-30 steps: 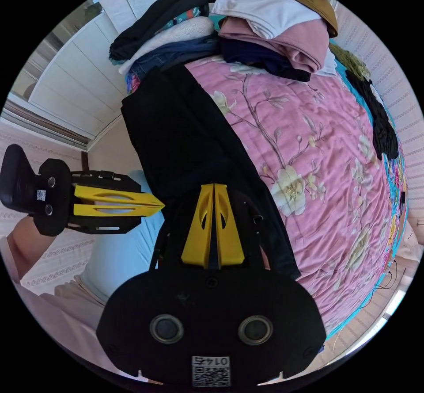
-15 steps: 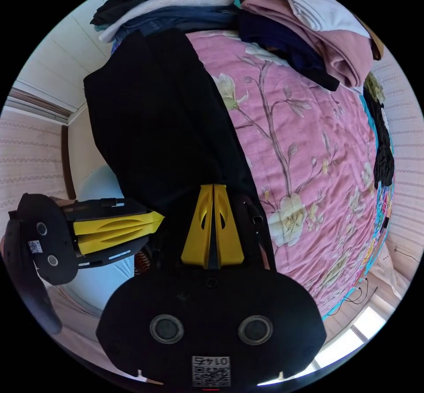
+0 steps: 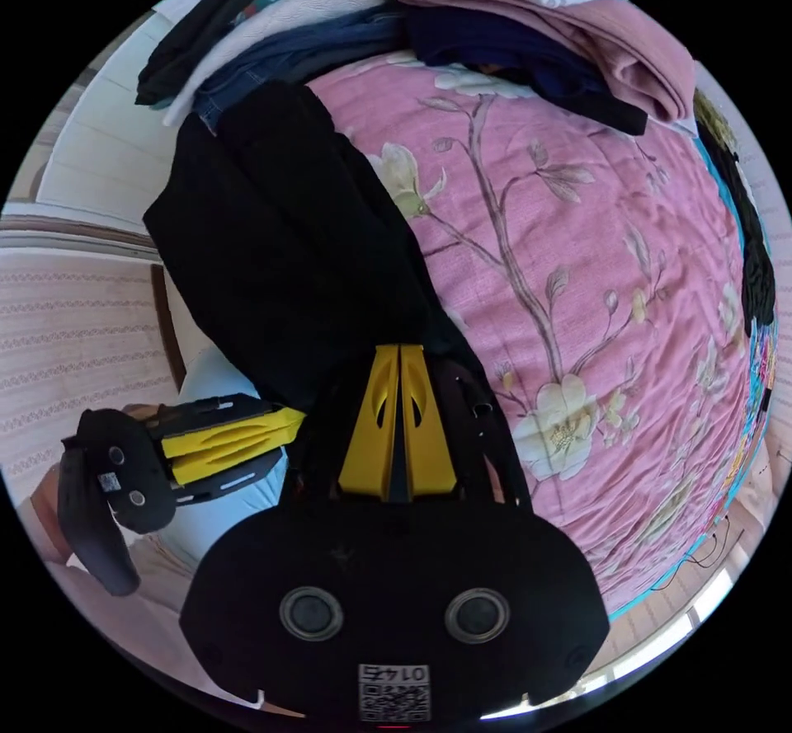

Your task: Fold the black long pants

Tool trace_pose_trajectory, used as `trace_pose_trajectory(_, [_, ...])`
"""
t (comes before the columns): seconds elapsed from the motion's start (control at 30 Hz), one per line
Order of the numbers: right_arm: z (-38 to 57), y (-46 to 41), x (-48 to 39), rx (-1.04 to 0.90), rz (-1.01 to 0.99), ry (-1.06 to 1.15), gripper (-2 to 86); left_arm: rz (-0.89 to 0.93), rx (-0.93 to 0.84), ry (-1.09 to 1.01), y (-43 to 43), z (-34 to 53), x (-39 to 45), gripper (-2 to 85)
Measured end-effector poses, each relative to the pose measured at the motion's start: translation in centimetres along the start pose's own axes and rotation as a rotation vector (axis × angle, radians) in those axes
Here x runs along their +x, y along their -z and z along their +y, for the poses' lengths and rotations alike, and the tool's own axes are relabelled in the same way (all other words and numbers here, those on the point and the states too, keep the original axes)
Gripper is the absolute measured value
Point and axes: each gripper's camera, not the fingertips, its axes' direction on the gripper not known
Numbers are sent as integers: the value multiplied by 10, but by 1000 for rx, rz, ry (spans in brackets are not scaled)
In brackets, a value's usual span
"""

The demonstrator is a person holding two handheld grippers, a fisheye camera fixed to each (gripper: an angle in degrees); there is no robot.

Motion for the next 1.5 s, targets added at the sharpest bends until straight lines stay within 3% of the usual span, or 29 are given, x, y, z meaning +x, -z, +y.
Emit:
trace_pose_trajectory(0.17, [27,26,41,21,-101,-11,-7,-73,33,-46,8,0,30,-8])
trace_pose_trajectory(0.43, [189,100,147,365,-265,-320,4,37,161,-224,59,-20,104,59])
trace_pose_trajectory(0.73, [364,142,236,424,-250,-627,110,48,95,-383,33,-71,201,96])
trace_pose_trajectory(0.9, [391,143,246,335,-405,-567,110,54,30,-349,9,-85,213,95])
trace_pose_trajectory(1.1, [417,179,246,302,-314,-522,73,70,6,-371,6,-97,217,20])
trace_pose_trajectory(1.4, [507,255,269,506,-542,-497,13,96,44,-348,28,-111,218,-9])
trace_pose_trajectory(1.5, [545,287,272,567,-525,-481,12,188,80,-321,39,-121,216,-10])
